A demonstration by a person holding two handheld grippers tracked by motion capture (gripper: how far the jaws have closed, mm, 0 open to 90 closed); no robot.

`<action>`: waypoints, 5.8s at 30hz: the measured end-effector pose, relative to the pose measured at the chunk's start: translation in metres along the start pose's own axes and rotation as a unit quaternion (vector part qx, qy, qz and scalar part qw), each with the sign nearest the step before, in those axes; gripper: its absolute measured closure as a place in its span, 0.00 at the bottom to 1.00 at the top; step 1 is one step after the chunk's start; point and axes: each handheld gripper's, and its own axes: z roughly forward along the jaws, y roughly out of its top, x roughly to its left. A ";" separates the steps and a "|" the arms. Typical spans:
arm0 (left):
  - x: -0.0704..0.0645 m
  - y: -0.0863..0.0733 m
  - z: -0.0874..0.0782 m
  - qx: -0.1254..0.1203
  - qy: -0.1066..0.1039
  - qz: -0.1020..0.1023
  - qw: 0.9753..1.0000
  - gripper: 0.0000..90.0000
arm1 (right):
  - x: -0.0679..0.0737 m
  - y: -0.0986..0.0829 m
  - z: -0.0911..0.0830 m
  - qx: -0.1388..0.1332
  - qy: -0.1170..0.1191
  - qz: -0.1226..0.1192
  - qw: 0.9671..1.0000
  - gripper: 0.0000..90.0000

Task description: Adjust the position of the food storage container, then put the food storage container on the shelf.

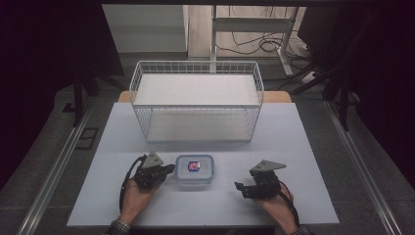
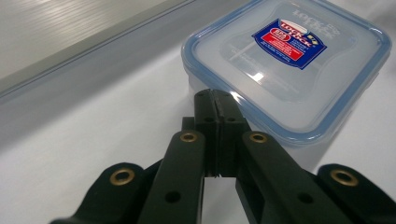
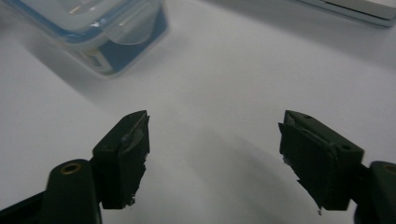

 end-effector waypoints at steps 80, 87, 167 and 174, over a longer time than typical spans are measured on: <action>-0.007 0.019 0.028 0.028 -0.164 -0.106 0.980 0.35 | 0.012 0.055 0.047 0.055 0.163 0.073 0.982 0.41; -0.006 0.015 0.019 0.009 -0.171 -0.114 0.979 0.50 | 0.006 0.049 0.031 0.020 0.168 0.085 0.982 0.65; 0.040 0.084 -0.032 -0.086 -0.225 -0.160 0.957 0.66 | -0.009 0.130 -0.015 -0.080 0.169 0.095 0.978 0.81; 0.049 0.111 -0.047 -0.095 -0.220 -0.157 0.958 0.66 | -0.010 0.161 -0.028 -0.091 0.161 0.088 0.979 0.81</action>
